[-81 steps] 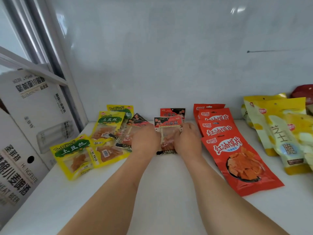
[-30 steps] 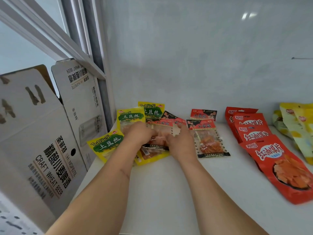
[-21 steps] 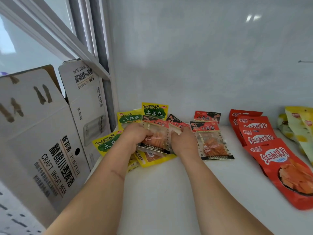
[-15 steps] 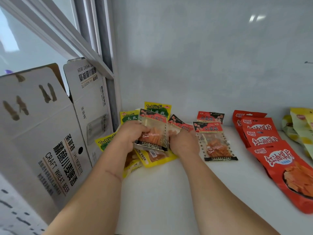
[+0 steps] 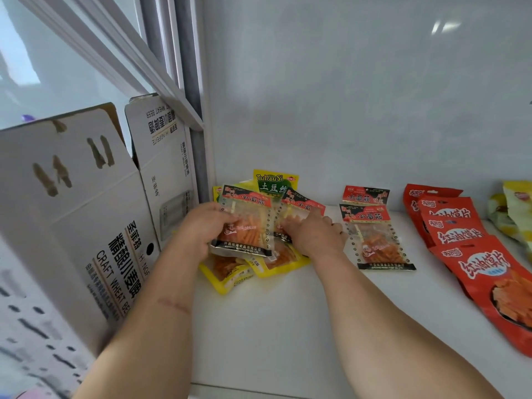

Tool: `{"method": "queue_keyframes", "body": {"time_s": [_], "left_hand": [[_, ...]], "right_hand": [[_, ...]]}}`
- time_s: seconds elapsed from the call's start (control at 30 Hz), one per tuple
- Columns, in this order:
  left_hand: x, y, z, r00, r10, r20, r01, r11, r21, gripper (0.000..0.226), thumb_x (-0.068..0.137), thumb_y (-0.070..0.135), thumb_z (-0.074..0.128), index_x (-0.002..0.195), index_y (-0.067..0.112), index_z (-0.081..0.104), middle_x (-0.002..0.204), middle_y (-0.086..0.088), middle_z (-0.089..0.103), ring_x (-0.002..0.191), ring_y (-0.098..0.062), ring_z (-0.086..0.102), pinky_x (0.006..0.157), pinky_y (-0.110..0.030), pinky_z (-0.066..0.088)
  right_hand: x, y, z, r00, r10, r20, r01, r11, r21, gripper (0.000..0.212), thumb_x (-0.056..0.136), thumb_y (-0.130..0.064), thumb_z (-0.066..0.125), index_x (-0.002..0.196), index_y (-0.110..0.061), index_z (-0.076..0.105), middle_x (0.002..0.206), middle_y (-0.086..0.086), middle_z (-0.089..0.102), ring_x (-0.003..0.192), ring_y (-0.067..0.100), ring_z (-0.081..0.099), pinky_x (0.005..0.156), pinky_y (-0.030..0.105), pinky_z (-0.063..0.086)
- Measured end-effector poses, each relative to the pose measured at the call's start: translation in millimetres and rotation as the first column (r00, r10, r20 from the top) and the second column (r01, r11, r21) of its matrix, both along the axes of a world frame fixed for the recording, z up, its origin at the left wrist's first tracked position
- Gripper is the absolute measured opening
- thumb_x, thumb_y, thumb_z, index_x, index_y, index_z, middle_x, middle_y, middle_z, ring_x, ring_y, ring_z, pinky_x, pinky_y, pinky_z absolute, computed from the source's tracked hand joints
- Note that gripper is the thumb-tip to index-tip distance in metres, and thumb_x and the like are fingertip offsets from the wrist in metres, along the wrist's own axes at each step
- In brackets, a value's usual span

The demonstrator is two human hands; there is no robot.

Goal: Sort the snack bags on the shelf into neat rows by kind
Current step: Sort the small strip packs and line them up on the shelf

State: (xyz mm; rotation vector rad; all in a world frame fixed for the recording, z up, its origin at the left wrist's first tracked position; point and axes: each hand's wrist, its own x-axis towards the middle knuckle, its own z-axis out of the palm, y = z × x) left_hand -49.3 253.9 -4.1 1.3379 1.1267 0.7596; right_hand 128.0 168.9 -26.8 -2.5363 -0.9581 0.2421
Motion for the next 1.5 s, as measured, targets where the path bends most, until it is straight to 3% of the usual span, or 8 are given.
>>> {"method": "queue_keyframes", "body": {"time_s": [0.5, 0.7, 0.87, 1.0, 1.2, 1.33, 1.43, 1.5], "left_hand": [[-4.4, -14.7, -3.9, 0.998, 0.024, 0.061, -0.02, 0.998, -0.068, 0.011, 0.091, 0.005, 0.069, 0.086, 0.014, 0.064, 0.088, -0.011, 0.074, 0.076, -0.028, 0.072, 0.07, -0.041, 0.059], [-5.6, -19.0, -1.1, 0.996, 0.028, 0.08, -0.023, 0.997, -0.069, 0.011, 0.093, 0.005, 0.066, 0.09, 0.015, 0.064, 0.096, -0.013, 0.075, 0.086, -0.03, 0.073, 0.076, -0.044, 0.059], [-7.2, -21.3, 1.3, 0.995, 0.028, 0.097, -0.02, 0.996, -0.084, 0.009, 0.093, 0.005, 0.066, 0.094, 0.015, 0.066, 0.098, -0.014, 0.076, 0.09, -0.032, 0.074, 0.083, -0.049, 0.059], [-6.5, -25.5, -0.4, 0.995, 0.039, 0.092, -0.031, 0.995, -0.093, 0.009, 0.092, 0.006, 0.067, 0.094, 0.015, 0.066, 0.094, -0.012, 0.077, 0.084, -0.03, 0.074, 0.075, -0.046, 0.06], [-6.9, -31.2, -2.6, 0.996, 0.062, 0.068, -0.056, 0.995, -0.088, 0.008, 0.092, 0.007, 0.066, 0.094, 0.015, 0.064, 0.091, -0.011, 0.075, 0.075, -0.026, 0.072, 0.054, -0.033, 0.054], [-6.1, -33.5, 0.5, 0.996, 0.056, 0.07, -0.051, 0.996, -0.068, 0.009, 0.093, 0.007, 0.066, 0.093, 0.016, 0.063, 0.09, -0.009, 0.075, 0.074, -0.023, 0.072, 0.057, -0.032, 0.054], [-4.0, -35.7, 3.7, 0.995, 0.049, 0.083, -0.044, 0.998, -0.054, 0.01, 0.093, 0.007, 0.066, 0.093, 0.016, 0.063, 0.096, -0.012, 0.075, 0.083, -0.028, 0.073, 0.071, -0.045, 0.061], [-3.6, -38.7, 7.5, 0.993, 0.041, 0.114, -0.036, 0.998, -0.047, 0.01, 0.093, 0.007, 0.066, 0.092, 0.016, 0.063, 0.097, -0.012, 0.076, 0.086, -0.029, 0.074, 0.082, -0.054, 0.059]], "right_hand": [[4.6, 0.7, 5.6, 0.997, 0.0, 0.072, 0.003, 0.999, -0.053, 0.079, 0.08, -0.072, 0.057, 0.134, -0.015, 0.049, 0.137, 0.011, 0.054, 0.127, 0.033, 0.048, 0.104, 0.044, 0.036], [11.1, 6.3, 7.8, 0.993, 0.042, -0.107, -0.041, 0.999, 0.008, 0.044, 0.078, -0.056, 0.07, 0.092, -0.018, 0.053, 0.103, 0.006, 0.066, 0.107, 0.033, 0.062, 0.097, 0.046, 0.046], [12.7, 1.6, 8.2, 0.975, 0.039, -0.217, -0.006, 0.988, 0.153, 0.043, 0.084, -0.033, 0.071, 0.116, -0.01, 0.054, 0.073, -0.005, 0.053, 0.1, 0.027, 0.063, 0.1, 0.049, 0.043], [13.4, -0.7, 9.0, 0.974, 0.067, -0.216, -0.003, 0.959, 0.285, 0.048, 0.088, -0.009, 0.062, 0.132, -0.005, 0.043, 0.108, 0.007, 0.066, 0.111, 0.029, 0.061, 0.09, 0.034, 0.048], [14.8, -5.6, 12.9, 0.97, 0.091, -0.226, -0.009, 0.94, 0.341, 0.063, 0.09, -0.003, 0.059, 0.145, -0.007, 0.028, 0.145, 0.021, 0.039, 0.115, 0.032, 0.057, 0.075, 0.024, 0.038], [18.5, -9.3, 20.2, 0.928, 0.071, -0.366, 0.085, 0.915, 0.395, 0.061, 0.087, -0.006, 0.067, 0.139, -0.002, 0.036, 0.137, 0.019, 0.048, 0.113, 0.03, 0.056, 0.076, 0.025, 0.04], [20.5, -16.3, 31.3, 0.867, 0.093, -0.49, 0.132, 0.905, 0.404, 0.038, 0.087, -0.007, 0.069, 0.121, 0.003, 0.056, 0.111, 0.013, 0.062, 0.089, 0.026, 0.058, 0.065, 0.025, 0.043], [24.1, -20.7, 34.9, 0.825, 0.145, -0.547, 0.124, 0.897, 0.425, 0.032, 0.089, -0.009, 0.067, 0.118, 0.002, 0.063, 0.114, 0.017, 0.066, 0.099, 0.032, 0.065, 0.075, 0.032, 0.051]]}}
